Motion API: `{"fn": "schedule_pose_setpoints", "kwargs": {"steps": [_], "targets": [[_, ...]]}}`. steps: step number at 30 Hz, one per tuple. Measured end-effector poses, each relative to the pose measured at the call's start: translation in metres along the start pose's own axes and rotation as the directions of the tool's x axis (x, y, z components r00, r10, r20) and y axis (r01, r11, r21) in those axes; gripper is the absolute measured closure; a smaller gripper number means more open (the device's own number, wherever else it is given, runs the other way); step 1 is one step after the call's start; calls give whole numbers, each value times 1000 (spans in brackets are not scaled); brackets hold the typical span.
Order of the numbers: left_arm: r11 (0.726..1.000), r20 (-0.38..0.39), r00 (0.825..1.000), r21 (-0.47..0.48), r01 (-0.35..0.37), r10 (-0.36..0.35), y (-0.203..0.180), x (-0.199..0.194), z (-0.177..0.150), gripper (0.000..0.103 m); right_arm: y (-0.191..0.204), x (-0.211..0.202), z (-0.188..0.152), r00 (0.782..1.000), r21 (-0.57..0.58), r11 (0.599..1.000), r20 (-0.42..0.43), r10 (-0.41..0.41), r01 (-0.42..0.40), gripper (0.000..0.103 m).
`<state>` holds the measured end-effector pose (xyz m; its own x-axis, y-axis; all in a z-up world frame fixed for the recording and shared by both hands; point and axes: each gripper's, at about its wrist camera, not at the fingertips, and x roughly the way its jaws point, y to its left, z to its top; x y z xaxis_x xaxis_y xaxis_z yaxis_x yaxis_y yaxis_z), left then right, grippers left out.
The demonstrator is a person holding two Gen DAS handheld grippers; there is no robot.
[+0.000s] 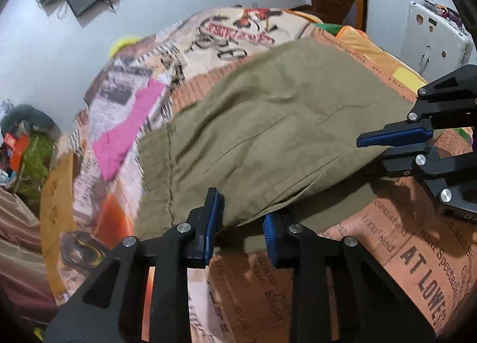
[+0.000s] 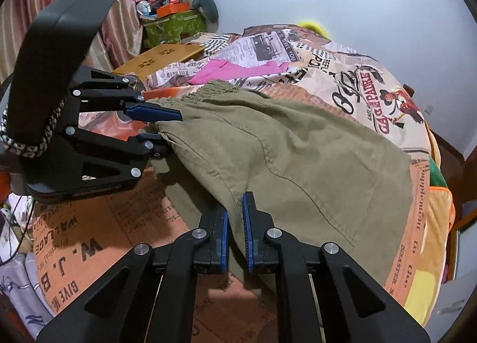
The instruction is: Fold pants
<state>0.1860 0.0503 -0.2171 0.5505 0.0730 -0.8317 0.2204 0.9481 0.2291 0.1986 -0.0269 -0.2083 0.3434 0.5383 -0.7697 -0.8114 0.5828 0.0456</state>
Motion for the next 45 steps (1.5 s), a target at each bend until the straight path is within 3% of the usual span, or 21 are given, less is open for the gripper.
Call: {"fn": "schedule_pose_setpoints", "kwargs": {"steps": [7, 11, 16, 21, 27, 31, 34, 38, 45], "targets": [[997, -28, 999, -67, 40, -42, -1, 1, -21, 73, -2, 8, -13, 998, 47, 999, -56, 29, -26, 90], [985, -11, 997, -155, 76, -79, 12, -15, -35, 59, -5, -4, -21, 997, 74, 997, -61, 36, -31, 74], [957, 11, 997, -281, 76, -76, 48, -35, -49, 57, -18, -29, -34, 999, 134, 991, -44, 2, 4, 58], [921, 28, 999, -388, 28, -19, 88, -39, -43, 47, -34, -49, -35, 999, 197, 980, 6, -31, 29, 56], [887, -1, 996, -455, 80, -90, 105, -6, -28, 40, -60, -41, -30, 999, 341, 940, 27, -38, 27, 55], [893, -75, 993, -446, 53, -96, 96, 23, -29, 40, -67, -19, -39, 999, 390, 920, -42, -28, 43, 55], [902, -48, 997, -429, 34, -60, 89, 21, -36, 39, -69, -5, -55, 994, 399, 915, -106, -21, 62, 55], [910, -32, 998, -413, 39, -58, 89, 15, -42, 47, -71, -14, -70, 995, 394, 915, -83, -57, 86, 55], [902, -28, 998, -430, 46, -64, 89, 18, -50, 47, -88, -29, -94, 993, 454, 885, -97, -69, 105, 57]]}}
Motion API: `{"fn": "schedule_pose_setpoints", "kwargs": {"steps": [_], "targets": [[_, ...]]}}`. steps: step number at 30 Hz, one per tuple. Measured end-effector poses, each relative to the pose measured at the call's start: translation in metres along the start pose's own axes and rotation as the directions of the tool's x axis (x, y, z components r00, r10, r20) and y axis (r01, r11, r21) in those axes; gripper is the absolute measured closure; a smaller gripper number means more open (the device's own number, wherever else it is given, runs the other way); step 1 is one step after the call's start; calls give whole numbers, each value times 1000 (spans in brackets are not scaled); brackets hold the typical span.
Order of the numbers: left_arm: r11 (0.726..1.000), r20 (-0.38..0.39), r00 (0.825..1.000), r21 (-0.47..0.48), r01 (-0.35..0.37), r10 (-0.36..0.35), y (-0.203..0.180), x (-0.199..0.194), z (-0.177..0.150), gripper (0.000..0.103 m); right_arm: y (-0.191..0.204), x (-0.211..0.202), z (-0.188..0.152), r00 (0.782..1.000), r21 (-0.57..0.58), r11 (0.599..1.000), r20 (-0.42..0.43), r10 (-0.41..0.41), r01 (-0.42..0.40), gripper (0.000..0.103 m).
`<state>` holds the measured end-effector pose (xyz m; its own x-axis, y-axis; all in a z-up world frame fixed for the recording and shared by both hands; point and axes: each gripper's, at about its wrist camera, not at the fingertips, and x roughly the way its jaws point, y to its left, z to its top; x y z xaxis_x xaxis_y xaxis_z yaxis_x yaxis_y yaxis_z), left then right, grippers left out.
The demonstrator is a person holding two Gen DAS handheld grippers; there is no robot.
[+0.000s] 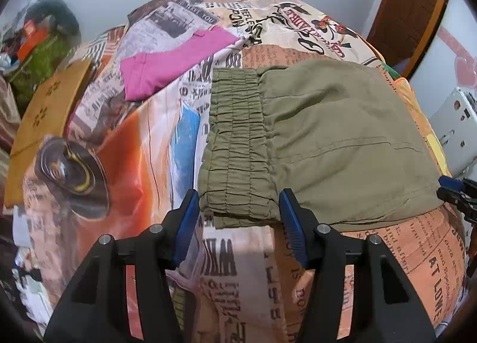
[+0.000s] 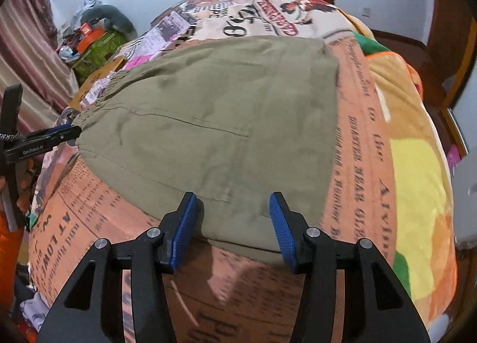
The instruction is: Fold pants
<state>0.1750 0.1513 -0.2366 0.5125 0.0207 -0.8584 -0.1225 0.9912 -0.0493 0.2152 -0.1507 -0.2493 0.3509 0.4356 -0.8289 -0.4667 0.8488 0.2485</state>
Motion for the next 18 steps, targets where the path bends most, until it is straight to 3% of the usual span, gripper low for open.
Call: {"fn": "schedule_pose_setpoints", "kwargs": {"steps": [8, 13, 18], "targets": [[999, 26, 999, -32, -19, 20, 1, 4, -19, 40, 0, -3, -5, 1000, -8, 1000, 6, 1, -1, 57], [998, 6, 1000, -60, -10, 11, 5, 3, -16, 37, 0, -4, -3, 1000, -5, 1000, 7, -6, 6, 56], [998, 4, 999, -33, -47, 47, -1, -10, -4, 37, 0, -13, 6, 1000, -6, 1000, 3, -30, 30, 53]]}}
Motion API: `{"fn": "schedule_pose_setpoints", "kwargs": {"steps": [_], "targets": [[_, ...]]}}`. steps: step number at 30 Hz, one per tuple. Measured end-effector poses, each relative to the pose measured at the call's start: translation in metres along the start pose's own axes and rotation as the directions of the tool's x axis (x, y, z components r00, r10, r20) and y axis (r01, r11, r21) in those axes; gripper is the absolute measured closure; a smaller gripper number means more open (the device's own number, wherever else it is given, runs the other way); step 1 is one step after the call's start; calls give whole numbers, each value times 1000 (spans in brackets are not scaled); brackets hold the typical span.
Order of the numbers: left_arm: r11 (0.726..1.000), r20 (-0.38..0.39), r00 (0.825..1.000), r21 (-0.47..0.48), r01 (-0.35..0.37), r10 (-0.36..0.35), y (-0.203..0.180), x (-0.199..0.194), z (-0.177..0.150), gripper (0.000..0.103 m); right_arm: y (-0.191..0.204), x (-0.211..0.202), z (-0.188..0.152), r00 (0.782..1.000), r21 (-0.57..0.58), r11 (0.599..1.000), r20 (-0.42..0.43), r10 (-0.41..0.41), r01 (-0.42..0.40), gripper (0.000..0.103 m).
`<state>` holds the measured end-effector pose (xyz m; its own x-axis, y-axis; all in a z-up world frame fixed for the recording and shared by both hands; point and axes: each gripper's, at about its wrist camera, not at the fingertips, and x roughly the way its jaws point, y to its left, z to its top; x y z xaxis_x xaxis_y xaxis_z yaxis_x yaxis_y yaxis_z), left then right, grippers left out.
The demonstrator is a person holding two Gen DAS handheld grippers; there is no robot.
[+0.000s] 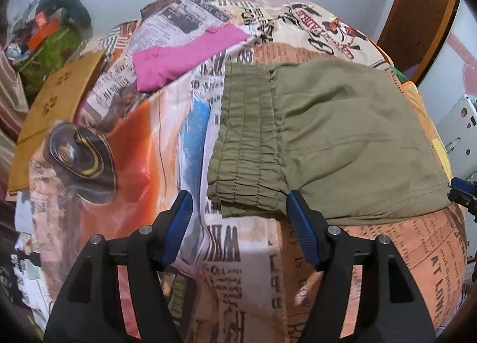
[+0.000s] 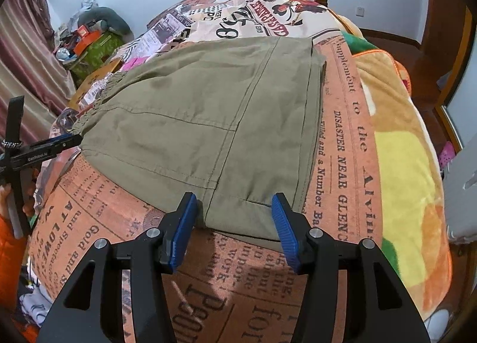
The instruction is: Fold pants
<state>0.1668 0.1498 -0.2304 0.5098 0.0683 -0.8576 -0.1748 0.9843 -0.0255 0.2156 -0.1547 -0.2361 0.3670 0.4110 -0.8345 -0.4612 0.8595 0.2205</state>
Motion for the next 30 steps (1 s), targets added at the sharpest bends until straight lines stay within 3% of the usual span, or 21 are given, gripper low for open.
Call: {"fn": "schedule_pose_setpoints", "kwargs": {"steps": [13, 18, 24, 30], "targets": [[999, 101, 994, 12, -40, 38, -1, -17, 72, 33, -15, -19, 55, 988, -14, 997, 135, -69, 72, 52], [999, 121, 991, 1, -51, 51, 0, -6, 101, 23, -25, -11, 80, 983, -27, 996, 164, -82, 88, 52], [998, 83, 995, -19, -58, 60, 6, 25, 124, 22, -44, 16, 110, 984, -9, 996, 156, -86, 89, 52], [999, 2, 1000, -43, -24, 24, 13, 64, 144, 22, -59, 51, 138, 989, 6, 998, 131, -66, 66, 52]]}}
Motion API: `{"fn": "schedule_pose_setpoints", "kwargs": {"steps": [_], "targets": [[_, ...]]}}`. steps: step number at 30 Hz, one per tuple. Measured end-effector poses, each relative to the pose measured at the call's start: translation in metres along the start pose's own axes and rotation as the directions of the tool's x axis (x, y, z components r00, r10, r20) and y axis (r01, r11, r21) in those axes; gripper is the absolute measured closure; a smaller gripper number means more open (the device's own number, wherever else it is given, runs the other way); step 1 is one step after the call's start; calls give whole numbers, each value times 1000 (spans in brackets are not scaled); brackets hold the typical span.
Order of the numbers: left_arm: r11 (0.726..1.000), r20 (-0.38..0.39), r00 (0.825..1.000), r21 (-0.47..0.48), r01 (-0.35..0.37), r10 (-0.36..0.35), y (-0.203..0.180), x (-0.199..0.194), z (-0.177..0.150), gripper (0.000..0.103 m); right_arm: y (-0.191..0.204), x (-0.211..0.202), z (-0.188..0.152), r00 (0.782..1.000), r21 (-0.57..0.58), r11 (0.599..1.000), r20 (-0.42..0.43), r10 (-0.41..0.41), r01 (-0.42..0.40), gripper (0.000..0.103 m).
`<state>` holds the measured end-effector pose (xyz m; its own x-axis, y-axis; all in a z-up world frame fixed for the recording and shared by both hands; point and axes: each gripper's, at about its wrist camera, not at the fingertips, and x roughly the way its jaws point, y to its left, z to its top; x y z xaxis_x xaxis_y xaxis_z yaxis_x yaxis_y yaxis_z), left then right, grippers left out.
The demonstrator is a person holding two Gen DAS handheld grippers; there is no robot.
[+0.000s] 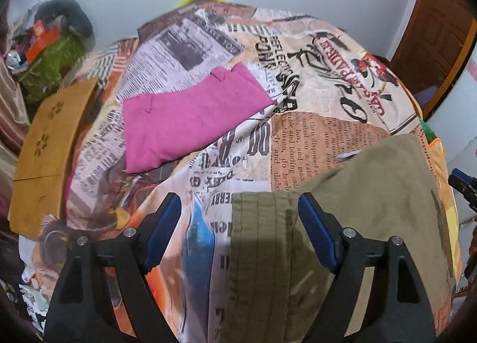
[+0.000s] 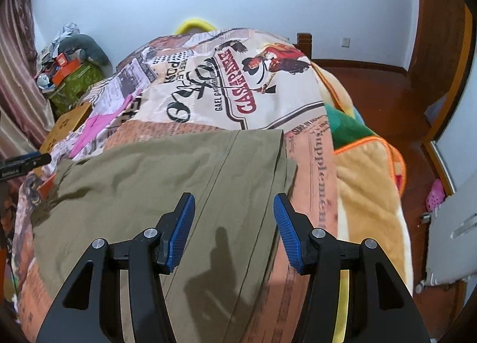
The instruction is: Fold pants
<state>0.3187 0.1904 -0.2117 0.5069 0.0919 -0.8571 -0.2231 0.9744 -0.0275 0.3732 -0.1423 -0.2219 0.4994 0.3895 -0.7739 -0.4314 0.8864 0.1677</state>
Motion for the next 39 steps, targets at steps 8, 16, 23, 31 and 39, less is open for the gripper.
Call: {"fn": "schedule_pose_setpoints", "kwargs": {"steps": [8, 16, 23, 31, 39], "targets": [[998, -64, 996, -3, 60, -60, -6, 37, 7, 22, -22, 59, 26, 999, 35, 999, -54, 3, -1, 52], [995, -79, 993, -31, 90, -92, -3, 59, -3, 22, -25, 93, 41, 996, 8, 1000, -88, 23, -22, 52], [995, -37, 998, -91, 37, -40, 6, 62, -7, 22, -26, 110, 30, 994, -14, 999, -104, 27, -29, 52], [991, -56, 998, -129, -22, 15, 10, 70, -9, 20, -24, 111, 31, 992, -47, 999, -122, -21, 16, 54], [998, -25, 998, -16, -58, 57, -5, 32, -3, 21, -6, 70, 44, 993, -85, 996, -117, -30, 20, 54]]}}
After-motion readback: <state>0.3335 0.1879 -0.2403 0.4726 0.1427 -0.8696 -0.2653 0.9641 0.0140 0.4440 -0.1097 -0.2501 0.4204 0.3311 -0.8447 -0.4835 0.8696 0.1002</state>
